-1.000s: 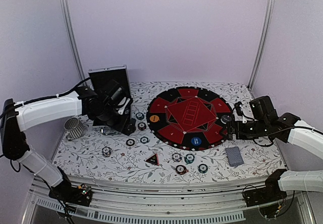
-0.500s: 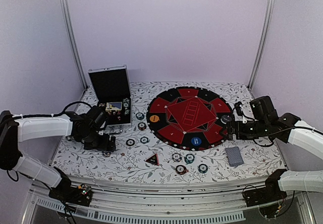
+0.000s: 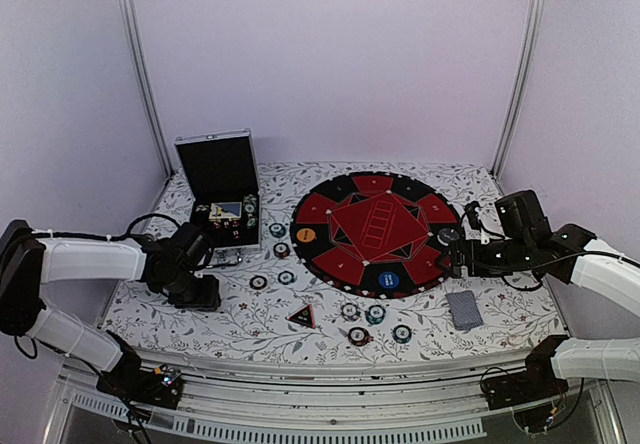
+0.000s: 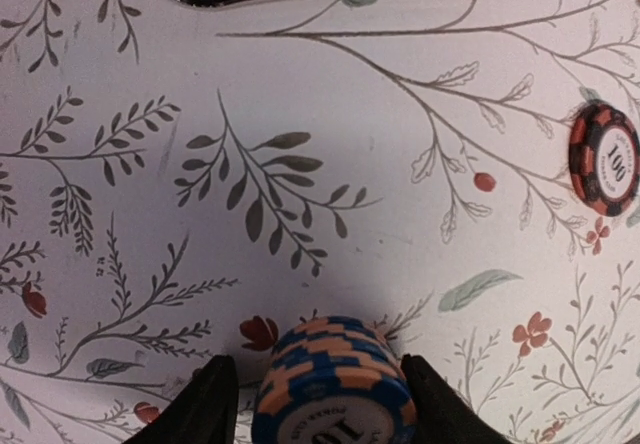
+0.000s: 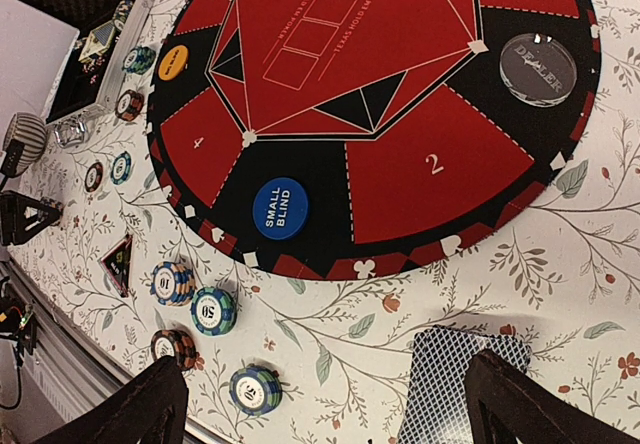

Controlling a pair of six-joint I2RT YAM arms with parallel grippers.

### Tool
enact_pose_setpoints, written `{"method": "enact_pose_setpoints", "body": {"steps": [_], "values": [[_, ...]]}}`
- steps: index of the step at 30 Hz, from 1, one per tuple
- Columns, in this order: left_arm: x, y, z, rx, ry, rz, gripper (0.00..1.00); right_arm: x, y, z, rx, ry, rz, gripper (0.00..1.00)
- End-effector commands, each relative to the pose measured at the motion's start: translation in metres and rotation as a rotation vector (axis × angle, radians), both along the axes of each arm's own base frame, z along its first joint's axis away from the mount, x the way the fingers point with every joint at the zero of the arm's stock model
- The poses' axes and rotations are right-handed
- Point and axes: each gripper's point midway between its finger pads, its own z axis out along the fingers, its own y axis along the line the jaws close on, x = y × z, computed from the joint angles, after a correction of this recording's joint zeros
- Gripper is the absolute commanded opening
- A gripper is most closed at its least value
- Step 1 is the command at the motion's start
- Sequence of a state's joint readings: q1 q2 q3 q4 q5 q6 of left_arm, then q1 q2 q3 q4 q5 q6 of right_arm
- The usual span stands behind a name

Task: Distribute texas hold em gaming equipment
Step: Pick up the pile of poker chips from the pile of poker chips.

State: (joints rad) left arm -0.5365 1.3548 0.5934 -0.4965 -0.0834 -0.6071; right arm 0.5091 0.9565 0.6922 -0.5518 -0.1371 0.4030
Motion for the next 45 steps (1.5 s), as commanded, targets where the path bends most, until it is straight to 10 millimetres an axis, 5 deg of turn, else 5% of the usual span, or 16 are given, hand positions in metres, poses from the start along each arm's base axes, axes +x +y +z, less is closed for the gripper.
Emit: {"method": "enact_pose_setpoints", "body": {"steps": [1,5,10,15,19,24,25,38,45], "values": [[-0.007,0.003,-0.007,-0.007,0.027,0.011,0.55,0.001,0.001,0.0,0.007,-0.014,0.002,0.99],[-0.011,-0.002,-0.009,-0.029,0.054,0.001,0.53,0.001,0.001,0.001,0.008,-0.017,0.003,0.99],[-0.016,-0.008,-0.008,-0.058,0.07,-0.006,0.63,0.001,0.001,0.0,0.008,-0.015,0.003,0.99],[-0.018,-0.008,-0.006,-0.057,0.069,0.0,0.59,0.001,0.001,0.0,0.008,-0.015,0.002,0.99],[-0.02,-0.008,-0.009,-0.046,0.075,-0.006,0.45,0.001,0.001,0.0,0.009,-0.014,0.004,0.99],[-0.021,-0.01,-0.009,-0.03,0.067,-0.025,0.0,0.001,0.001,0.001,0.009,-0.016,0.003,0.99],[-0.019,-0.01,-0.008,-0.028,0.06,-0.03,0.0,0.001,0.001,0.001,0.009,-0.016,0.002,0.99],[0.03,-0.025,0.055,0.043,-0.117,-0.121,0.0,0.001,0.001,0.001,0.009,-0.018,0.003,0.99],[0.07,-0.065,0.076,0.016,-0.205,-0.244,0.0,0.002,0.001,-0.001,0.005,-0.012,0.002,0.99]]}}
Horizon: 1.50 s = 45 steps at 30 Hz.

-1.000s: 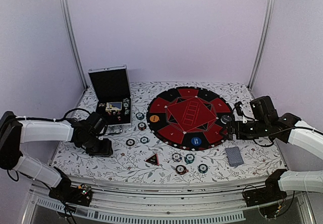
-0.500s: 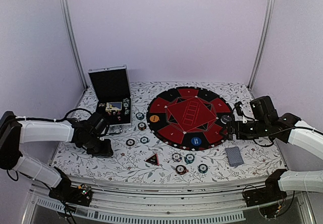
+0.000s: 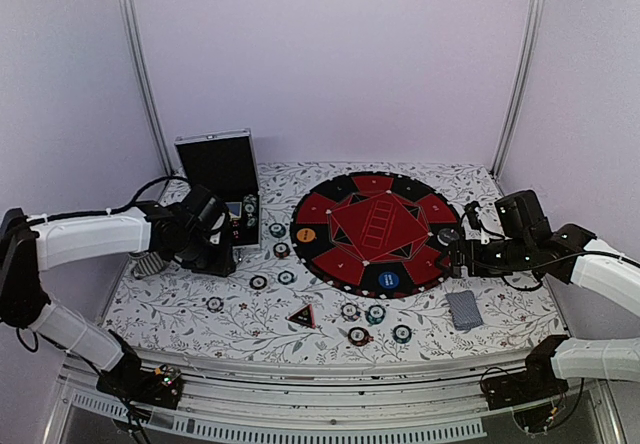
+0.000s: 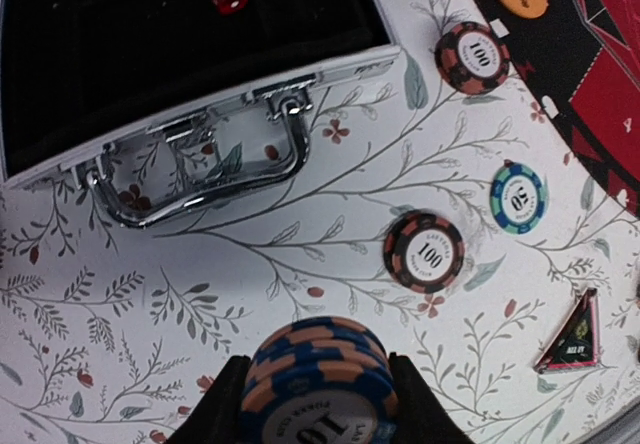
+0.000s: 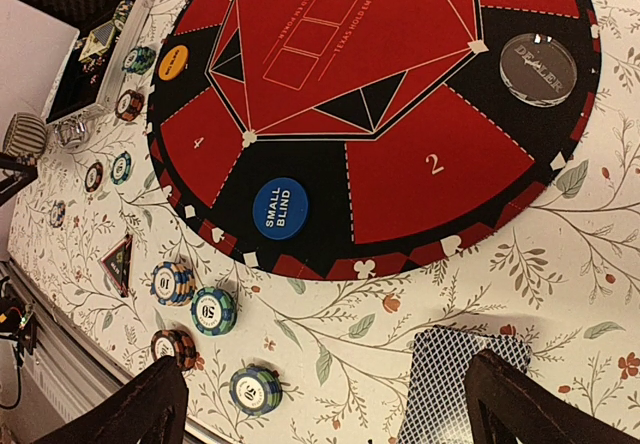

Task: Distribute texas hold em gaming equipment
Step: Pick up the pile of poker chips from the pile of poker chips, then place the pile of poker chips at the center of the board.

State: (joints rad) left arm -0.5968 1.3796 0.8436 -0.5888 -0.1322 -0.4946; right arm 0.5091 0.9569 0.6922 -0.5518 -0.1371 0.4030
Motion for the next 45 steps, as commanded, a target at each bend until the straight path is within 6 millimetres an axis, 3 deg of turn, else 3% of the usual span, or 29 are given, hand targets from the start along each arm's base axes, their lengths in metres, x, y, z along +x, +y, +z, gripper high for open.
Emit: {"method": "enact_pose_setpoints", "body": {"steps": [1,5,13,22,32,35,45], "values": [[0.031,-0.031,0.009,0.016,-0.062,-0.114,0.0,0.002,0.001,-0.001,0.005,-0.012,0.002,0.99],[0.051,-0.057,0.002,0.024,-0.067,-0.182,0.0,0.001,0.001,0.0,0.008,-0.015,0.004,0.99],[0.077,-0.088,-0.026,-0.002,-0.06,-0.223,0.0,0.002,0.0,-0.001,0.004,-0.01,0.0,0.99],[0.088,-0.093,-0.046,0.056,-0.052,-0.241,0.0,0.002,0.0,-0.003,-0.002,-0.005,-0.003,0.99],[0.08,-0.095,-0.064,0.092,-0.014,-0.265,0.0,0.002,0.0,-0.004,-0.002,-0.002,-0.004,0.99],[0.078,-0.095,-0.069,0.092,0.002,-0.266,0.06,0.002,0.0,-0.004,-0.001,-0.001,-0.003,0.99],[0.076,-0.096,-0.064,0.081,0.004,-0.269,0.44,0.002,0.0,-0.004,-0.003,0.001,-0.002,0.99]]}}
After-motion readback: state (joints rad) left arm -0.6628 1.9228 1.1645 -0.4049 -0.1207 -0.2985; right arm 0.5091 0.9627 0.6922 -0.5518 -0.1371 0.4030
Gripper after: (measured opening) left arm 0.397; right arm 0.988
